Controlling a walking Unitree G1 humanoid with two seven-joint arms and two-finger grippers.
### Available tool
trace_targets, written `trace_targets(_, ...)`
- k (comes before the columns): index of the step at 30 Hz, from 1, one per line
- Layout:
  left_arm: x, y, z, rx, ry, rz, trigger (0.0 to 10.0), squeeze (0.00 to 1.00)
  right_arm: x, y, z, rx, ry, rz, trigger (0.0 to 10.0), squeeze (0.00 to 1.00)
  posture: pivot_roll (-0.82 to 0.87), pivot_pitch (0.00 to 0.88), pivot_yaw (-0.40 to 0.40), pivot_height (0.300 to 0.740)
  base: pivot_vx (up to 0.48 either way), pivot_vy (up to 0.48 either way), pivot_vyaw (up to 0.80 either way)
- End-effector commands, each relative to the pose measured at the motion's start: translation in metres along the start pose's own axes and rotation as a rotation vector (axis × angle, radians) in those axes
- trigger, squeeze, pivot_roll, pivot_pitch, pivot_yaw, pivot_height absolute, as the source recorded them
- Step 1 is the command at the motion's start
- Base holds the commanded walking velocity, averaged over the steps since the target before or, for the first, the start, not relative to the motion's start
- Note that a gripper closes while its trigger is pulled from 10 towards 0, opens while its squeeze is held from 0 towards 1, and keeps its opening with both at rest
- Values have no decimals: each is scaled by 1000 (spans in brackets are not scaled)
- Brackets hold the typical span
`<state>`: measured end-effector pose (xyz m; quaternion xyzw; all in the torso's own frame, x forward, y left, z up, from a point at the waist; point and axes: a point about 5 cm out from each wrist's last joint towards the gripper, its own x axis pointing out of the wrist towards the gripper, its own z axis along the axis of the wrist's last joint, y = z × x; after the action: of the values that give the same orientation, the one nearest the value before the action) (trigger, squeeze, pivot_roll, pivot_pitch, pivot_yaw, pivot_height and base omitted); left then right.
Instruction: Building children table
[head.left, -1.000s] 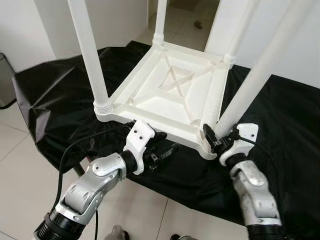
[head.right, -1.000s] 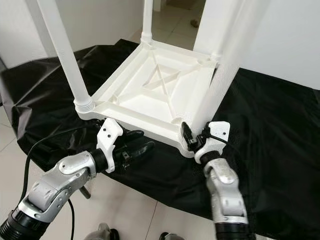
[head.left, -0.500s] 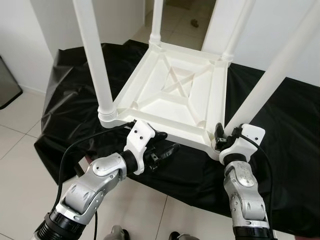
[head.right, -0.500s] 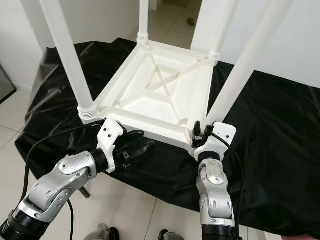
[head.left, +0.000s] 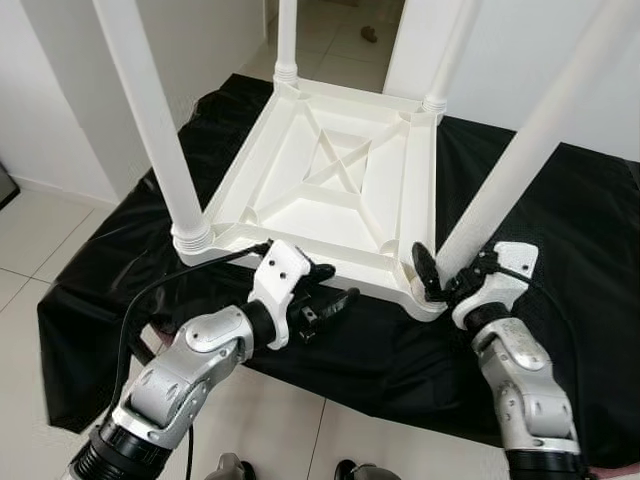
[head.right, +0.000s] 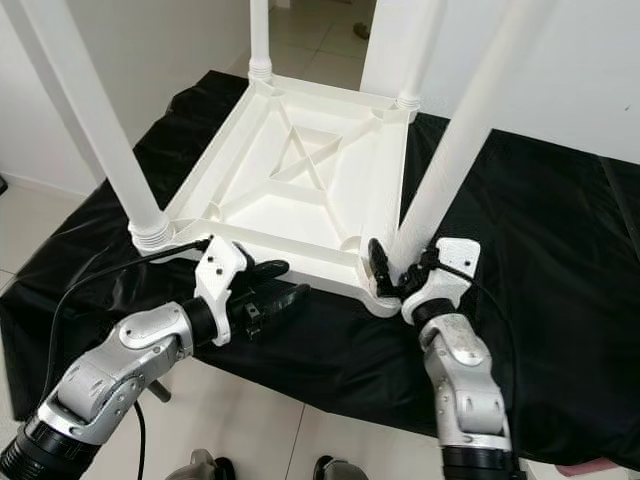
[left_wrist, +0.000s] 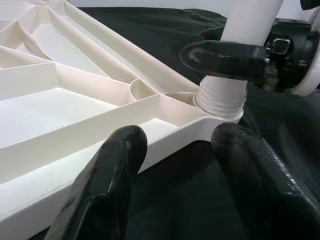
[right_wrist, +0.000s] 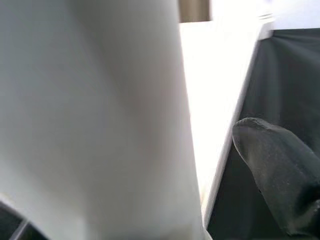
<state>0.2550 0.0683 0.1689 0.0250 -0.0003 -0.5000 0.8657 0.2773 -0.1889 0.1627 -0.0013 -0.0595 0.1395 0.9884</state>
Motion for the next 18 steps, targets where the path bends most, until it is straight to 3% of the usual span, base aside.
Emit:
trace_targets(1,-2,-7,1,-2,4,-87,10000,0,1,-2,1,-4,11,59,10000,0,21,123,-25,740,0,0,0)
trace_targets(4,-3,-5,1,3,9,-89,10000,0,4,-9,4,-53,15,198,10000,0,25,117,-17,740,0,0,0)
trace_targets(6,-3,-5,1,3,9,-89,10000,0,4,-9,4,-53,15,198,10000,0,25,117,-17,740,0,0,0)
trace_targets(8,-2,-4,2,6,10,-91,10000,0,5,-5,3,-53,22,309,10000,0,28,112,-13,740,0,0,0)
trace_targets(13,-2,-3,2,10,12,-95,10000,0,5,-3,1,-74,47,399,10000,0,33,106,-10,740,0,0,0)
trace_targets(14,-2,-3,3,12,12,-96,10000,0,5,-3,0,-75,51,414,8941,0,33,106,-10,740,0,0,0)
trace_targets(15,-2,-3,3,12,12,-96,10000,0,5,-3,0,-75,51,414,8941,0,33,106,-10,740,0,0,0)
trace_targets(16,-2,-3,3,13,12,-97,10000,0,5,-5,-1,-78,54,421,2549,0,35,103,-10,740,0,0,0)
trace_targets(17,-2,-3,3,13,13,-98,10000,0,4,-8,-2,-67,65,432,0,0,37,100,-9,740,0,0,0)
trace_targets(18,-2,-3,3,13,13,-98,10000,0,4,-8,-2,-67,65,432,0,0,37,100,-9,740,0,0,0)
